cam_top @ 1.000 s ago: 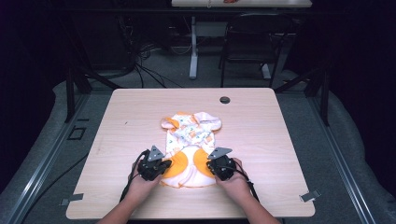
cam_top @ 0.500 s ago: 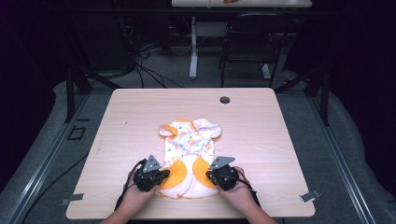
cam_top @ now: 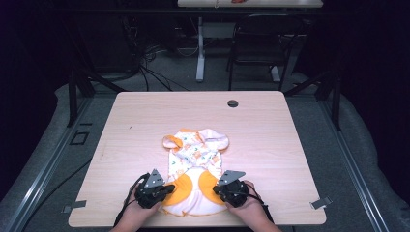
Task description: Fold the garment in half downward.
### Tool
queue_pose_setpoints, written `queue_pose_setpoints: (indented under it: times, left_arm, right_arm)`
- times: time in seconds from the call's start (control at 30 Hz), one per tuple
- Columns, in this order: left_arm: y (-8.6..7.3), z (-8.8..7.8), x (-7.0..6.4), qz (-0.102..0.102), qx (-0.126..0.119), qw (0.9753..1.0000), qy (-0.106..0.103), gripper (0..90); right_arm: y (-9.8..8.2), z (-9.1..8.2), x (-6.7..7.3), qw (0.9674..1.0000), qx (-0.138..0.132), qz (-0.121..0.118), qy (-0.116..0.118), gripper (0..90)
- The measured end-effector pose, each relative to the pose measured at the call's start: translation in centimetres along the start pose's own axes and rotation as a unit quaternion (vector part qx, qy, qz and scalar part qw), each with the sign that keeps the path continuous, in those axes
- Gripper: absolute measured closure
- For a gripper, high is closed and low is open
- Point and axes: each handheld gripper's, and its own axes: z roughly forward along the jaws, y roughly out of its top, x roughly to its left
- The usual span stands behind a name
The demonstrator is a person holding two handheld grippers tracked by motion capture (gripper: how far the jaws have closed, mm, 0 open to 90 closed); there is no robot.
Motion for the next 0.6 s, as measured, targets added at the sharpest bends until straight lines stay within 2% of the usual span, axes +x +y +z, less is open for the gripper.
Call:
queue_pose_setpoints:
  times: [0.6]
  left_arm:
    - [-0.55,-0.57,-0.81,-0.001,0.003,1.0000,-0.009,89.7]
  right_arm:
    - [-0.56,-0.62,0.92,0.9999,0.006,-0.005,0.015,88.5]
